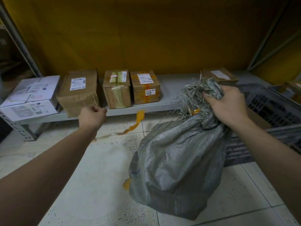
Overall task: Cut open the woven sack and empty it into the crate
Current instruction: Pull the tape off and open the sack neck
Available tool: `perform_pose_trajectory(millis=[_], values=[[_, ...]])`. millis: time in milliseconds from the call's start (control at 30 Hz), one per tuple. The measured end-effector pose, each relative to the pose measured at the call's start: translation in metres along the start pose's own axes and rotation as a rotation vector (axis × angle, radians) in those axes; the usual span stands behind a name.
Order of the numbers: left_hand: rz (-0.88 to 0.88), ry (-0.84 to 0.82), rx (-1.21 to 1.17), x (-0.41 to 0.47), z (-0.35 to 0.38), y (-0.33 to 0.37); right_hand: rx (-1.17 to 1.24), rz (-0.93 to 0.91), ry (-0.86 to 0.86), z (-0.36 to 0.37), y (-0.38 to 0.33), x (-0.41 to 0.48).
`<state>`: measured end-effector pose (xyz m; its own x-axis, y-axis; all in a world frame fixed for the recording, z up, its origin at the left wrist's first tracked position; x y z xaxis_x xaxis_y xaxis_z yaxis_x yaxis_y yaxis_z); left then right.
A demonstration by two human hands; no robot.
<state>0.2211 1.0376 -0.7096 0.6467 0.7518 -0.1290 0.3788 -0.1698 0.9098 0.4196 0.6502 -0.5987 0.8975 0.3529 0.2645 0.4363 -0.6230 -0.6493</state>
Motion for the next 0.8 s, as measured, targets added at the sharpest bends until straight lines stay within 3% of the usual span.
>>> perform_pose_trajectory(millis=[100, 267, 367, 433, 567, 700, 800], values=[[0.135, -0.101, 0.043, -0.014, 0.025, 0.035, 0.124, -0.01, -0.018, 0.005, -0.006, -0.001], [0.434, -0.591, 0.069, -0.086, 0.119, 0.124, 0.287, -0.034, -0.102, 0.023, -0.017, 0.002], [0.428, -0.865, 0.149, -0.122, 0.168, 0.134, 0.441, -0.07, -0.138, 0.027, -0.033, -0.004], [0.411, -0.924, 0.15, -0.134, 0.186, 0.132, 0.589, -0.08, -0.181, 0.029, -0.039, -0.008], [0.337, -0.749, -0.196, -0.12, 0.177, 0.134, 0.735, -0.079, -0.271, 0.03, -0.035, -0.008], [0.315, -0.431, -0.184, -0.082, 0.132, 0.127, 0.558, -0.046, -0.204, 0.005, -0.017, -0.004], [0.255, -0.332, -0.218, -0.066, 0.117, 0.114, 0.478, -0.075, -0.126, -0.015, -0.011, -0.004]])
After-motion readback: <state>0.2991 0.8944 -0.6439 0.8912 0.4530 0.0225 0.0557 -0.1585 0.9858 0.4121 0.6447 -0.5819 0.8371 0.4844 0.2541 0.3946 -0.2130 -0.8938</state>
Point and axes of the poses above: each hand's wrist, its own x-axis towards the middle knuckle, its own z-axis out of the palm, y = z × x, the point moved 10 cm from there along x, towards the middle knuckle, and after that the axes turned 9 degrees about -y, right-handed, at the moved point
